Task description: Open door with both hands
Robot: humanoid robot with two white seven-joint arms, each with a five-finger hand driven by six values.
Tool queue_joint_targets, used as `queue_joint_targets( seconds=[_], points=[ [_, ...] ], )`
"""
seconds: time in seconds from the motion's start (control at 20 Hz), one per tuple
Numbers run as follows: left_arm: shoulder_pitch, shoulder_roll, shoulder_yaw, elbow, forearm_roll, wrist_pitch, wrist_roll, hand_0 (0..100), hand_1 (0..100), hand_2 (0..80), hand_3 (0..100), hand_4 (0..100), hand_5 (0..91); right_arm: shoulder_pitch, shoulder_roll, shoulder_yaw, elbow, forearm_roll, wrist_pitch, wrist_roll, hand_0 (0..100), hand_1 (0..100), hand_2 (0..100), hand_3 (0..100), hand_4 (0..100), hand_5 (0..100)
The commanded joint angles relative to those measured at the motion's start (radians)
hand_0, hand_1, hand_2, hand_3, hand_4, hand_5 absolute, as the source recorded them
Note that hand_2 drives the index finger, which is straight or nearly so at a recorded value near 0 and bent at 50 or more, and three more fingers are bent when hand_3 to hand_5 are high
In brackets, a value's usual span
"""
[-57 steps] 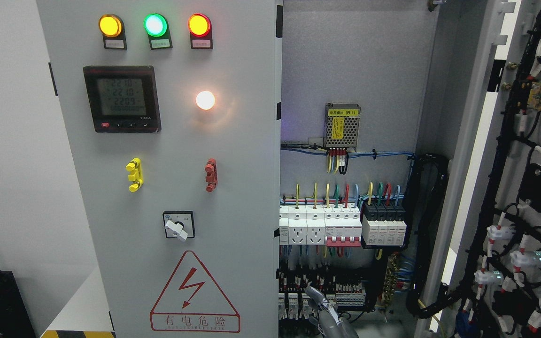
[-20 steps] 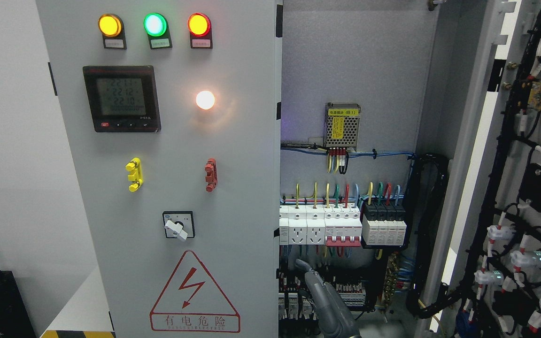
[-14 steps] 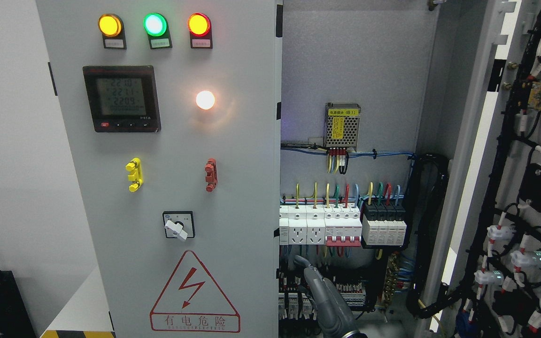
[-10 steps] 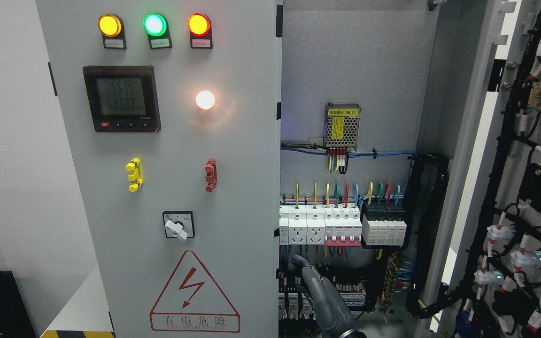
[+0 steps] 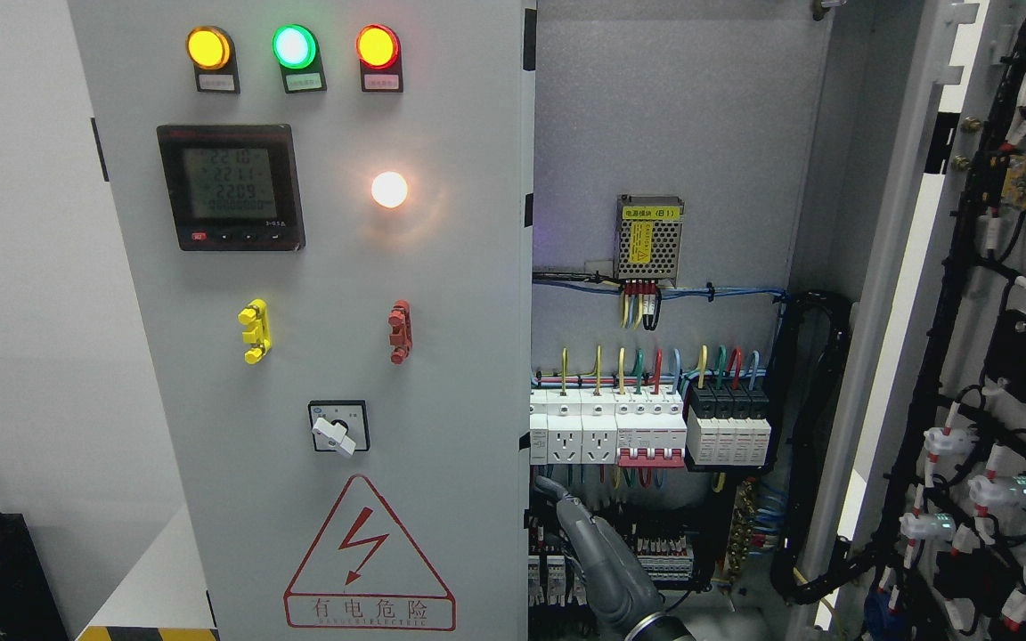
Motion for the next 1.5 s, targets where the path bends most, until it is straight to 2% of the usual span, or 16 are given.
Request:
queue_joint_targets(
  seconds=[0.0,0.35,1.0,1.3,1.45],
  points=[
    [0.001,0.0,0.0,0.0,0.0,0.0,0.0,0,0,0.0,0,0,0.0,-0.015,0.0,0.005,0.026,-0.001,-0.001,0.006,39,0,0,0,0,0],
    [0.001,0.0,0.0,0.0,0.0,-0.001,0.0,0,0,0.0,0,0,0.0,-0.034,0.0,0.003,0.073,-0.027,-0.001,0.023,39,0,0,0,0,0],
    [0.0,0.0,0.0,0.0,0.0,-0.001,0.0,0,0,0.0,0,0,0.0,-0.061,0.0,0.002,0.09,-0.066,-0.007,0.026,39,0,0,0,0,0],
    [0.0,0.0,0.0,0.0,0.0,0.0,0.0,0,0,0.0,0,0,0.0,-0.054,0.003,0.023,0.087,-0.066,-0.012,0.028,39,0,0,0,0,0],
    [0.001,0.0,0.0,0.0,0.0,0.0,0.0,0,0,0.0,0,0,0.0,-0.057,0.002,0.023,0.089,-0.066,-0.012,0.049,39,0,0,0,0,0]
  ],
)
